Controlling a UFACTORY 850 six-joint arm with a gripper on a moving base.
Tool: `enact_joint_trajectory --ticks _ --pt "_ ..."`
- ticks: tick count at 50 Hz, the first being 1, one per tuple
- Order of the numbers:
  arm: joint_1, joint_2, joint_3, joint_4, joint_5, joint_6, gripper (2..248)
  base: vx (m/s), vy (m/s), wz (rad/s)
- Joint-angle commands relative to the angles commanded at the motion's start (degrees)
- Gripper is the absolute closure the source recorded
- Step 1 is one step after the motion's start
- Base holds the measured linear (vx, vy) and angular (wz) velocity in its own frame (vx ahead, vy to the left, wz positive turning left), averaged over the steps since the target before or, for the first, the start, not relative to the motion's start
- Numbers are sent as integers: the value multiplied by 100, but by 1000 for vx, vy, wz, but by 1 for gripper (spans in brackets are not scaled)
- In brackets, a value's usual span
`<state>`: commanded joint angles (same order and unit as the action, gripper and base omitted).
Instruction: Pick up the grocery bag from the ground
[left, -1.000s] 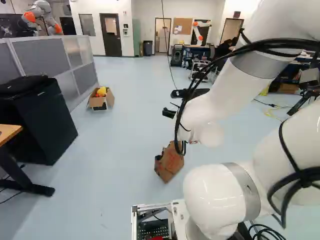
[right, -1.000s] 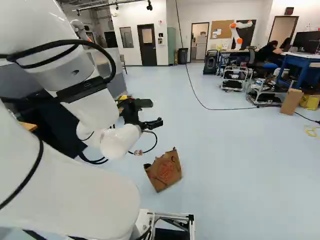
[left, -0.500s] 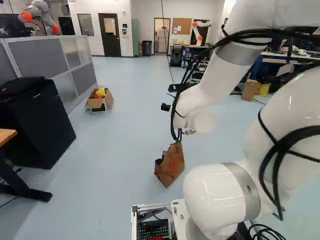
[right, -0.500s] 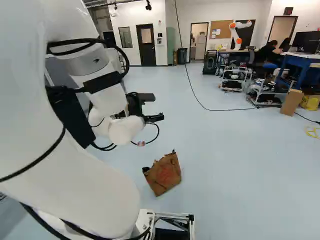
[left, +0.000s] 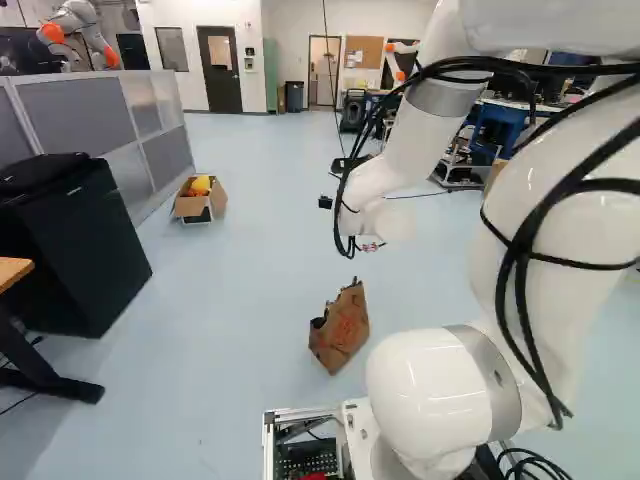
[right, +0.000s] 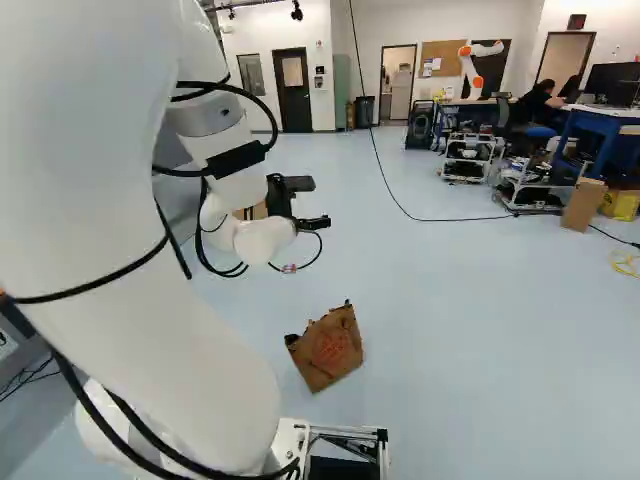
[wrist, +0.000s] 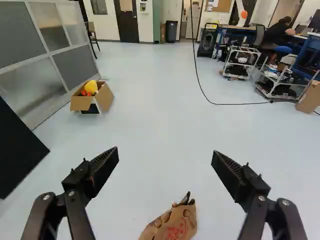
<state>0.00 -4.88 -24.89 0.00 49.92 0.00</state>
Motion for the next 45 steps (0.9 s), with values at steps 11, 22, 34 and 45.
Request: enact_joint_trajectory --ticks 11,22,34,45 --pt "0 -499 -548 0 -252 0 3 0 0 0" --pt "0 -907 -1000 0 -971 0 3 0 0 0" --pt "0 -1281 -1155 0 -1888 0 3 0 0 0" --pt "0 -1687 -1304 0 -2586 0 3 0 0 0"
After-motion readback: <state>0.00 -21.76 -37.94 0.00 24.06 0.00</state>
